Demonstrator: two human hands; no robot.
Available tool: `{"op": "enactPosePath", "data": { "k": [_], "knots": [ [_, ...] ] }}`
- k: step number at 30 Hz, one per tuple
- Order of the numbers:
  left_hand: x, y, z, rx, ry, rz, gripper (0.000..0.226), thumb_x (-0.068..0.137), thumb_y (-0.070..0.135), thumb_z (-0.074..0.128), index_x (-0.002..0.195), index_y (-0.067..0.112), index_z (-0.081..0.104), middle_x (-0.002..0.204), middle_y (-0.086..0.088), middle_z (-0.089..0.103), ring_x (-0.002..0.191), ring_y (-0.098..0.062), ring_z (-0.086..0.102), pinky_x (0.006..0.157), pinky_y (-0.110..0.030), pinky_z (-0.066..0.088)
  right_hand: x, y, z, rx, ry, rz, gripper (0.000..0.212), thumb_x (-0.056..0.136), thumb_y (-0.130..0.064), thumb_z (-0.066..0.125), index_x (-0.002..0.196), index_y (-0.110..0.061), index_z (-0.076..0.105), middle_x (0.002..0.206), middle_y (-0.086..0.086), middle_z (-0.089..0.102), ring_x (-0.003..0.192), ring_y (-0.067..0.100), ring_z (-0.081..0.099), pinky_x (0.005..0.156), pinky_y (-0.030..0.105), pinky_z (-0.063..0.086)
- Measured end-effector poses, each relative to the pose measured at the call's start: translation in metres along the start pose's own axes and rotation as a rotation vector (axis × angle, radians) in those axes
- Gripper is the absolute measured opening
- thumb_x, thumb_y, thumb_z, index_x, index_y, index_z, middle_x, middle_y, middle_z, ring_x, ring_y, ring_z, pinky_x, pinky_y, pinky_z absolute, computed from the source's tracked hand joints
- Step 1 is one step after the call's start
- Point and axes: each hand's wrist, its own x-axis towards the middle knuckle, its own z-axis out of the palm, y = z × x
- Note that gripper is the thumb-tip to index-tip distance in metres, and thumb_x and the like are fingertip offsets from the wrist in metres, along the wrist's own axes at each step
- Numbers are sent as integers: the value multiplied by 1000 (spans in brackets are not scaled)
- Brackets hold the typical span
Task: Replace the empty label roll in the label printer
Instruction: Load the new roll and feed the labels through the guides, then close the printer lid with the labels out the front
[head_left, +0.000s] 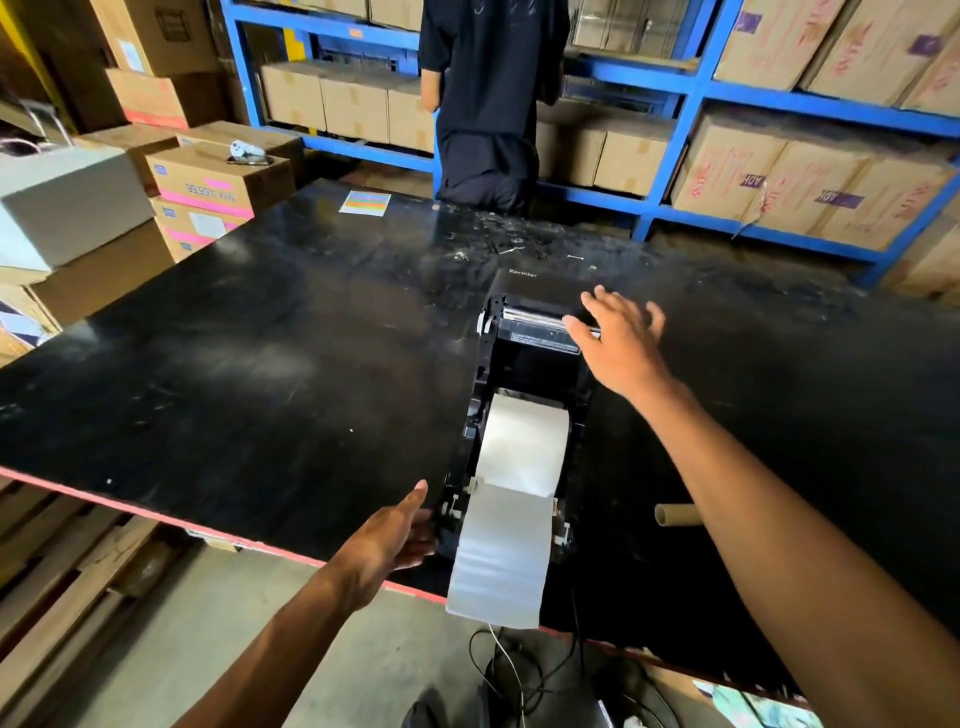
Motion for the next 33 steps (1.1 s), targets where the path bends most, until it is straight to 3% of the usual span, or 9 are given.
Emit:
{"op": "enactPosePath", "data": {
  "k": [4, 7, 10, 15, 19, 23, 27, 30, 33],
  "knots": [
    [3, -1, 5, -16, 30, -5, 62, 96, 53, 36, 118, 3, 64, 112, -16, 71, 104, -27, 66, 104, -44, 46, -46, -5, -4, 126, 363, -87, 25, 91, -27, 55, 94, -9, 73, 110, 9, 70, 99, 31, 59, 102, 46, 25],
    [5, 1, 8, -60, 77, 0, 66, 95, 56, 36, 112, 0, 67, 103, -18, 73, 97, -30, 68, 99, -44, 49, -83, -5, 1, 124, 441, -173, 13, 83, -23, 67, 91, -14, 71, 103, 6, 66, 95, 28, 59, 97, 41, 28],
    [2, 4, 11, -131, 81, -19, 80, 90, 67, 33, 122, -1, 60, 109, -22, 70, 100, -34, 66, 98, -44, 48, -114, -4, 14, 209, 414, -79, 38, 77, -31, 70, 110, -16, 61, 122, 8, 58, 116, 23, 50, 103, 40, 23],
    [-6, 3, 16, -156, 104, 22, 89, 80, 79, 31, 149, 21, 27, 117, -24, 64, 103, -34, 65, 103, -46, 45, -158, 2, 30, 216, 272, -15, 82, 70, -50, 68, 139, -22, 33, 150, 8, 32, 138, 18, 24, 114, 37, 3],
    [-13, 7, 20, -138, 95, 69, 87, 57, 95, 31, 129, 47, 38, 115, -18, 68, 104, -35, 66, 90, -40, 50, -183, 4, 41, 160, 161, -18, 94, 66, -57, 66, 144, -24, 25, 155, 11, 24, 141, 20, 19, 115, 36, -3],
    [-12, 11, 23, -73, 93, 80, 118, 51, 95, 42, 142, 22, 34, 126, -14, 62, 106, -33, 63, 94, -45, 50, -202, 2, 54, 158, 87, 8, 104, 59, -49, 78, 144, -21, 26, 156, 12, 19, 142, 25, 20, 114, 44, 2],
    [-6, 9, 25, 23, 171, 120, 105, 70, 75, 57, 148, 14, 21, 99, -7, 65, 87, -22, 64, 74, -35, 52, -211, 2, 60, 473, 32, 236, 93, 64, -50, 72, 143, -32, 26, 157, -3, 18, 141, 17, 14, 116, 43, 10],
    [0, 3, 25, 24, 185, 120, 97, 75, 68, 60, 146, 13, 24, 116, -14, 62, 97, -27, 63, 75, -34, 52, -211, 6, 58, 802, -59, 542, 67, 79, -43, 69, 137, -31, 38, 148, -1, 37, 137, 20, 32, 114, 45, 28],
    [1, -1, 24, 1, 159, 137, 71, 73, 68, 60, 119, 15, 52, 109, -12, 67, 95, -26, 65, 63, -28, 50, -211, 6, 58, 1130, -189, 632, 25, 85, -29, 66, 109, -29, 59, 119, -6, 65, 112, 5, 59, 85, 14, 46]
  ]
}}
